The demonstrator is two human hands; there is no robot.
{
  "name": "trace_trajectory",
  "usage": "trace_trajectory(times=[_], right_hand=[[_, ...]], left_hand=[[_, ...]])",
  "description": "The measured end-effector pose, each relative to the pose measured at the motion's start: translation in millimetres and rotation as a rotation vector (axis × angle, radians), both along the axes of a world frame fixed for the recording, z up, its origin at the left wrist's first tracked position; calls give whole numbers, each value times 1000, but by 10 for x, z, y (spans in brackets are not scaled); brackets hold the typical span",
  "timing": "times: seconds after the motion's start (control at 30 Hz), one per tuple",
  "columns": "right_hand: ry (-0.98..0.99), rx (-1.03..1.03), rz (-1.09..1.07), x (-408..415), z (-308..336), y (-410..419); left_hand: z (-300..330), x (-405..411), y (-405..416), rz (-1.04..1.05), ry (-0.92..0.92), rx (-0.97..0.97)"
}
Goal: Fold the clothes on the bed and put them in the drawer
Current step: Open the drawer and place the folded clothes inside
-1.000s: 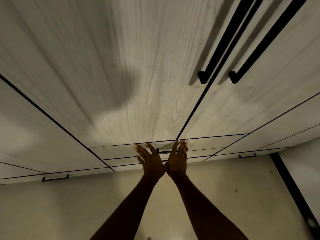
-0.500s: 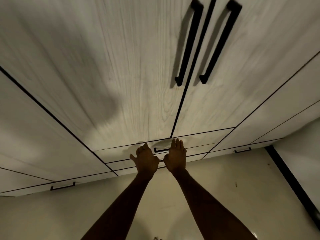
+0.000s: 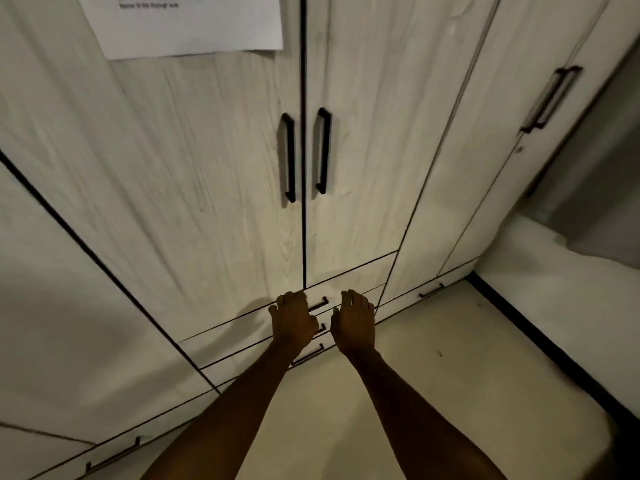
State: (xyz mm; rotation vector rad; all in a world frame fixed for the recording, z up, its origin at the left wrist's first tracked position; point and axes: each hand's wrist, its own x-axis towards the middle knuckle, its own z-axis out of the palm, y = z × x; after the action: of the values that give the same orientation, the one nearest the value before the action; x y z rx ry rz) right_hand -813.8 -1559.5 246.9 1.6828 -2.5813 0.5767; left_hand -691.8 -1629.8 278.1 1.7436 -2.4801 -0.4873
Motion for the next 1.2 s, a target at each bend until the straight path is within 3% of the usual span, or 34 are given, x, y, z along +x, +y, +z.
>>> trace_trajectory(times=[0.23,0.3,0.57,0.93,1.2], right_hand=[[44,-149,-264,80,283,995],[47,-195,-251,68,314,1110],[95,-168,-622,-103,477,2667],[134,-127,-1114,-98,427,5349],[51,-68,-1303,195,9,6998]], left_hand=[[391,-64,641,-265,65,-73],[398,-107,693,-260,99,-74],[553,-600,1890,-619,145,-49],[480,-1393,4291,-1118,181,-42],[79,-1415,6047,-1316,131,70]])
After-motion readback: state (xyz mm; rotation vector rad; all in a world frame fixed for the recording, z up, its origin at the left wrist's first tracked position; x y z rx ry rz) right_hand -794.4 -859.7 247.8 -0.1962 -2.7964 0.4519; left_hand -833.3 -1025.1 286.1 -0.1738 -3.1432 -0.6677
